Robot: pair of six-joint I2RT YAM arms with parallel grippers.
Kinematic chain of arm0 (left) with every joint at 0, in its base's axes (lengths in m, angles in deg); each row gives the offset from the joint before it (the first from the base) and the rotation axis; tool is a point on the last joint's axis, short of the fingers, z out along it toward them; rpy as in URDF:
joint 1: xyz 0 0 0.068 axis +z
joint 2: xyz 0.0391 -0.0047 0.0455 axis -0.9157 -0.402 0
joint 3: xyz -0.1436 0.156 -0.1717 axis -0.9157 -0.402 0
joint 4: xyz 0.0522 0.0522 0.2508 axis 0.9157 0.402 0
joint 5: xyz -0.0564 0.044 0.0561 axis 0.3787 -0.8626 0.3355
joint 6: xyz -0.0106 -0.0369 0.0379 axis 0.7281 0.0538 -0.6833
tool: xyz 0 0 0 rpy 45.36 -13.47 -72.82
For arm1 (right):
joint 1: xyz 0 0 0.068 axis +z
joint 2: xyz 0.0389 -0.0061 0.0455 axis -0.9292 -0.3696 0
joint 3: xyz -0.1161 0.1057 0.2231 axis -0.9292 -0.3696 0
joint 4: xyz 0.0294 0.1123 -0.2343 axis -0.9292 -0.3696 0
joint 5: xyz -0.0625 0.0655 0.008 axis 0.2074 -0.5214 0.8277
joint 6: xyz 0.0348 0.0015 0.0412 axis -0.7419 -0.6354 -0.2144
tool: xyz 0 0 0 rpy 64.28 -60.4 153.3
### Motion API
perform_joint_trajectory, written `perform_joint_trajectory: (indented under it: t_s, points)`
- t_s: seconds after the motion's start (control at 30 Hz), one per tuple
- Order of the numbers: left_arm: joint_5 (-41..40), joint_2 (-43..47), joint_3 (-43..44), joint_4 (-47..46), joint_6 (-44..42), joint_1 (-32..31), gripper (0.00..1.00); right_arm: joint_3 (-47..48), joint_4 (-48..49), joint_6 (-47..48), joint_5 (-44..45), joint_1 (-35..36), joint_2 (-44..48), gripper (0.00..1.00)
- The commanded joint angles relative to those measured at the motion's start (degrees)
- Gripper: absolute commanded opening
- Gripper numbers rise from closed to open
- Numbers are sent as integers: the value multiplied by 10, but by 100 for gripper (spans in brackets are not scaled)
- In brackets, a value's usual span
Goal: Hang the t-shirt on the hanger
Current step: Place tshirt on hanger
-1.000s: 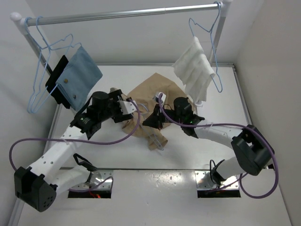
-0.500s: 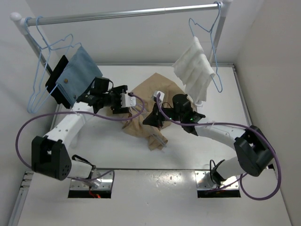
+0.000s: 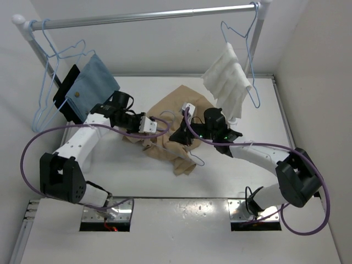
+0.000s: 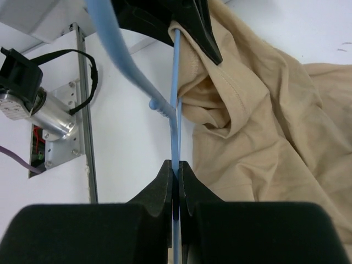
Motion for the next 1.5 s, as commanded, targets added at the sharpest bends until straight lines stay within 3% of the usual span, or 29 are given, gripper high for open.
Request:
perform_joint_trajectory:
  t_s: [0.0, 0.2, 0.27, 0.67, 0.77, 1.3, 1.47]
  points:
    - [82, 52, 21, -1, 2, -16, 0, 39, 25, 2, -13, 14, -13, 0]
    - [96, 78, 21, -1, 39, -33, 1, 45, 12, 13, 13, 14, -7, 0]
    - [107, 83, 21, -1, 64, -39, 6, 45, -3, 13, 19, 14, -1, 0]
    - [140, 115, -13, -1, 88, -39, 10, 28, -9, 19, 48, 14, 33, 0]
    - [146, 120, -13, -1, 94, -44, 0, 28, -9, 19, 48, 14, 33, 0]
    - [104, 148, -42, -44, 131, -44, 0, -4, -46, -16, 121, 14, 45, 0]
    - [99, 154, -60, -66, 151, -44, 0, -9, -40, -32, 133, 14, 45, 15]
